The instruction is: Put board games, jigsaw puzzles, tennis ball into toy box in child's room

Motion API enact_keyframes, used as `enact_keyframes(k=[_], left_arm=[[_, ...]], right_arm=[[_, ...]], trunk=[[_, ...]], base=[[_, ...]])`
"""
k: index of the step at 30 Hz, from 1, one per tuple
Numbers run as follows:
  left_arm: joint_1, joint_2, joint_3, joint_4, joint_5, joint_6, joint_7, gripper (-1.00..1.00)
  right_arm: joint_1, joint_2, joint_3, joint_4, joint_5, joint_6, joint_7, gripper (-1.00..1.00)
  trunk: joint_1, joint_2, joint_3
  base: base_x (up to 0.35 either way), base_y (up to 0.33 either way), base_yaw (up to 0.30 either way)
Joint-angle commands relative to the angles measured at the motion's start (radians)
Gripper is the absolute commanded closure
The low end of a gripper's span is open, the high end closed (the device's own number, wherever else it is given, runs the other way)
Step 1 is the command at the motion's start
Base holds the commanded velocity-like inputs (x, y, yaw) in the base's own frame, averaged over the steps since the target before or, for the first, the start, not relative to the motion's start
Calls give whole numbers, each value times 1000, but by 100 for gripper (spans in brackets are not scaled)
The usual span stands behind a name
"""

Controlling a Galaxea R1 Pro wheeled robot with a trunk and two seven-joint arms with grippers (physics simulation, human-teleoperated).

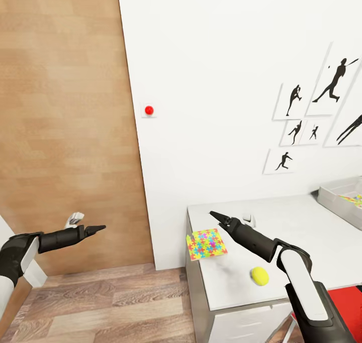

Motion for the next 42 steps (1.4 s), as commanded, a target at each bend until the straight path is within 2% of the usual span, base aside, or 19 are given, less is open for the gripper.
enact_keyframes(k=[1, 13, 34, 42], left_arm=[[-1, 0, 1, 0, 3, 7, -2, -100], [-1, -2, -1, 0, 3, 1, 5, -100], [-1, -3, -3, 0, 1, -1, 7, -100], [-1, -11, -3, 0, 2, 3, 11, -100]], right_arm=[[-1, 0, -1, 0, 7, 5, 7, -100], [-1, 0, 1, -1, 6, 5, 7, -100], [-1, 2, 6, -3, 6, 4, 7, -100], [-1, 3, 5, -3, 6, 4, 7, -100]], trunk=[[1, -2, -1], [1, -2, 12], [1, -2, 13], [1, -2, 13]], base=[[0, 0, -191], [13, -28, -170], [75, -128, -7], [30, -44, 0]])
